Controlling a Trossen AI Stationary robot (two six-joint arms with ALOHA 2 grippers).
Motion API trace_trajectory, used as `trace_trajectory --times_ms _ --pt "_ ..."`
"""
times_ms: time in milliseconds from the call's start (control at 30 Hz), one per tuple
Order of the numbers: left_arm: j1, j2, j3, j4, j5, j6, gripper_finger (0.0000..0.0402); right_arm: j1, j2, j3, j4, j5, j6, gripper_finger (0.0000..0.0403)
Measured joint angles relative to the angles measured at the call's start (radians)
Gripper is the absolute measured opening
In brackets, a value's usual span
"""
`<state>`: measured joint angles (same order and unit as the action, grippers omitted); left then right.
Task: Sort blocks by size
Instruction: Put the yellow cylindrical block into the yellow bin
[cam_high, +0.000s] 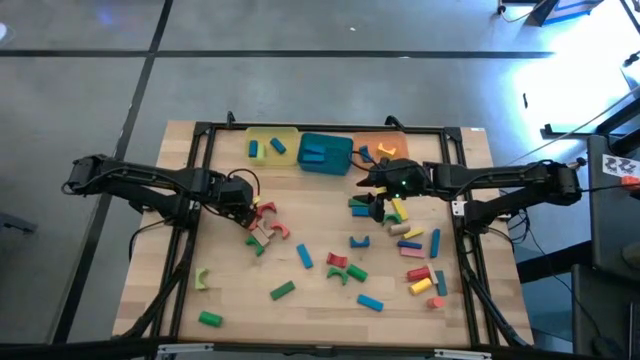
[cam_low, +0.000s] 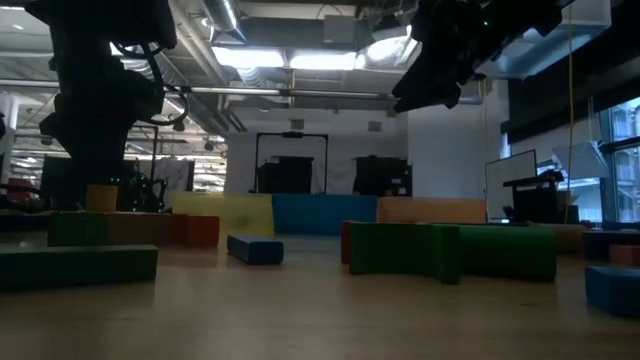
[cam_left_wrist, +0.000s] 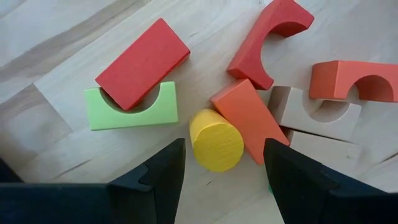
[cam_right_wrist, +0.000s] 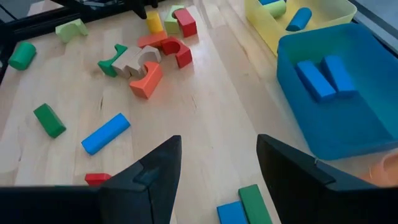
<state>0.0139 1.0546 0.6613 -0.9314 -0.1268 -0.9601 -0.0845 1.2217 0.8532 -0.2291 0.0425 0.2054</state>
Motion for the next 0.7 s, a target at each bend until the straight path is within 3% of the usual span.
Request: trace_trajectory --times_ms 700 --pt "0.0 0.0 0.0 0.0 0.008 -0.009 0.0198 0.0 0.0 0.0 -0.003 -0.001 -0.001 0.0211"
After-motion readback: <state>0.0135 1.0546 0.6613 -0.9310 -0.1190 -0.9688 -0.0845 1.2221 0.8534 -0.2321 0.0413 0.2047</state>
